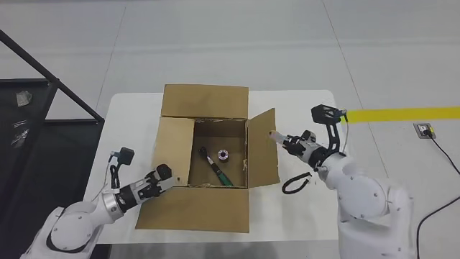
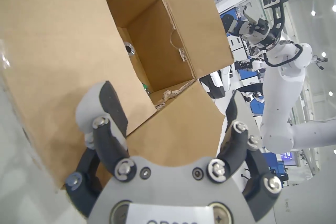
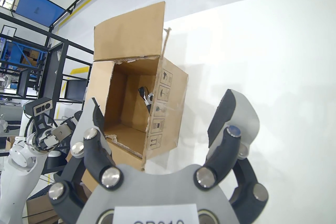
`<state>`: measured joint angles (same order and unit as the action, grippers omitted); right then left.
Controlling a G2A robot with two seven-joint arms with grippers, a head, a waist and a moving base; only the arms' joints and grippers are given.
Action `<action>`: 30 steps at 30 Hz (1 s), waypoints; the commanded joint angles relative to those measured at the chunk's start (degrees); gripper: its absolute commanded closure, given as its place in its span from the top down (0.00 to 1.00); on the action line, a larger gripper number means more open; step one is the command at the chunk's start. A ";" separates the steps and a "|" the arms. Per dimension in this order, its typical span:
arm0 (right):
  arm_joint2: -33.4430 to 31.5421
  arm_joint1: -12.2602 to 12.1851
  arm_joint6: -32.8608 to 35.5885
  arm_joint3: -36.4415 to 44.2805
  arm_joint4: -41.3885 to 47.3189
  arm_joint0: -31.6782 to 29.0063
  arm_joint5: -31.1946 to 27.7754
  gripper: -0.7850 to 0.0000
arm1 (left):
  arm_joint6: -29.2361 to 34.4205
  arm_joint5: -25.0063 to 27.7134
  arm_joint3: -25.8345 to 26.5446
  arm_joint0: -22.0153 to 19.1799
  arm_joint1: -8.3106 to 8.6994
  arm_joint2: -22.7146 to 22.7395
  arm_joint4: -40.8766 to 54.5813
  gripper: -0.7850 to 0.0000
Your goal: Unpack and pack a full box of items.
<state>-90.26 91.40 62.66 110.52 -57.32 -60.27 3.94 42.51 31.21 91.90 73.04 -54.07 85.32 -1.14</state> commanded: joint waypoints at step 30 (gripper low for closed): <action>22.37 -0.97 2.06 -34.32 25.14 23.50 -22.37 1.00 | 33.58 -2.99 -4.86 9.24 4.98 15.79 25.26 1.00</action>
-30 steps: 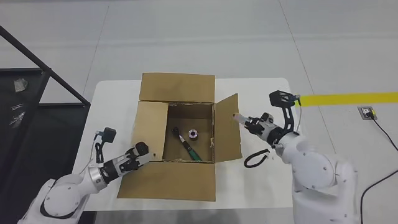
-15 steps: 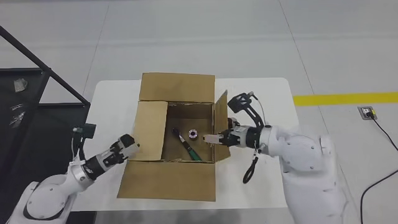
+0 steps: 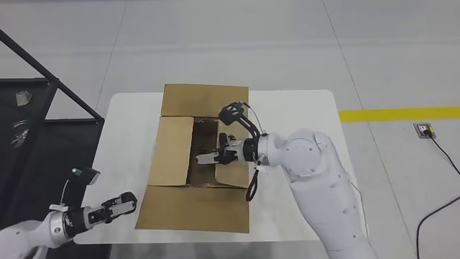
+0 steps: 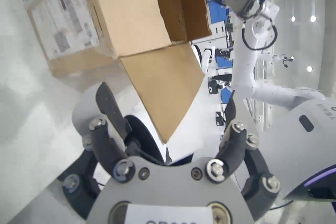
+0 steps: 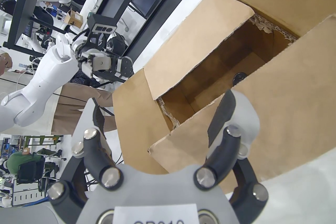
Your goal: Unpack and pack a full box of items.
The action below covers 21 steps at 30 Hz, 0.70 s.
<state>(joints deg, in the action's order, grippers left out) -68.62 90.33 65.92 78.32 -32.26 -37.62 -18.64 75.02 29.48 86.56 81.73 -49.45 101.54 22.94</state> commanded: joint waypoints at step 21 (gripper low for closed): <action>5.21 -0.30 -5.07 -11.84 2.48 4.67 -0.84 1.00 | 7.41 -7.62 0.58 -1.96 3.10 -2.83 21.00 1.00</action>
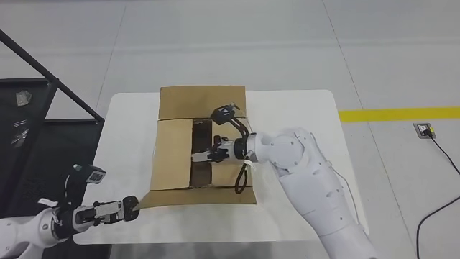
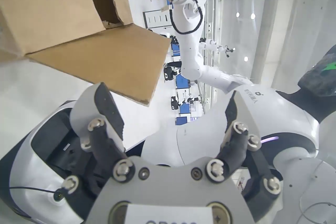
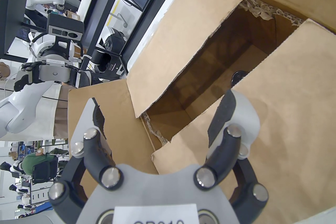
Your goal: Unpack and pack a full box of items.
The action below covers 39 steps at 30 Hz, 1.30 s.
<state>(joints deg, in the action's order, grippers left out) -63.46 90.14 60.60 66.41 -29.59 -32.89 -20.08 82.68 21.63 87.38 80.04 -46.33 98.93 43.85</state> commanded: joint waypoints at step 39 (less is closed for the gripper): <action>-18.92 -8.36 1.89 10.15 6.49 -15.99 -2.20 1.00 | -23.43 0.64 -5.30 -9.04 -3.29 -12.51 -8.86 1.00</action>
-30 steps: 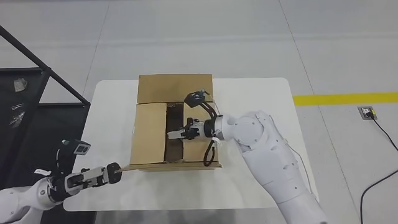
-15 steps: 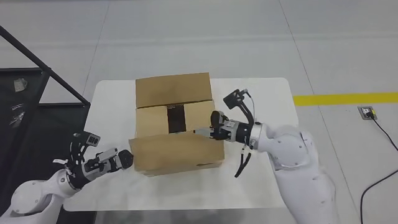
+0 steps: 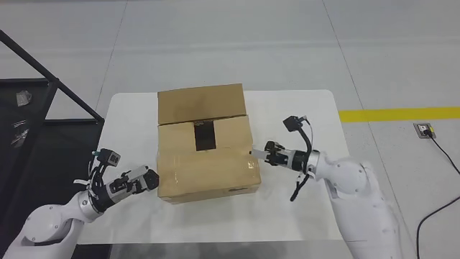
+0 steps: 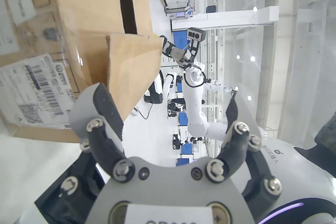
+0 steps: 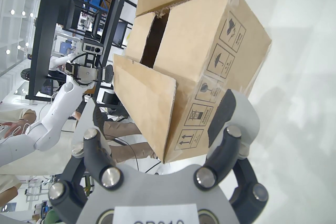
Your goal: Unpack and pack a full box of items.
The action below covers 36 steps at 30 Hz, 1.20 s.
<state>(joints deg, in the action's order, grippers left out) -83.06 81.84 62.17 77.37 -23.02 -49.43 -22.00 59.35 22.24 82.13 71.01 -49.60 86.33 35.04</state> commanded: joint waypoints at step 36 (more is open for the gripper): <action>8.44 -2.53 -6.65 8.99 -5.75 -2.32 6.89 1.00 | -7.87 -3.22 2.97 1.75 -0.90 2.73 -2.67 1.00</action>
<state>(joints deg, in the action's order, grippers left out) -74.63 79.30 55.35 86.38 -28.80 -51.76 -14.66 51.40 19.06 85.23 72.75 -50.48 88.91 32.19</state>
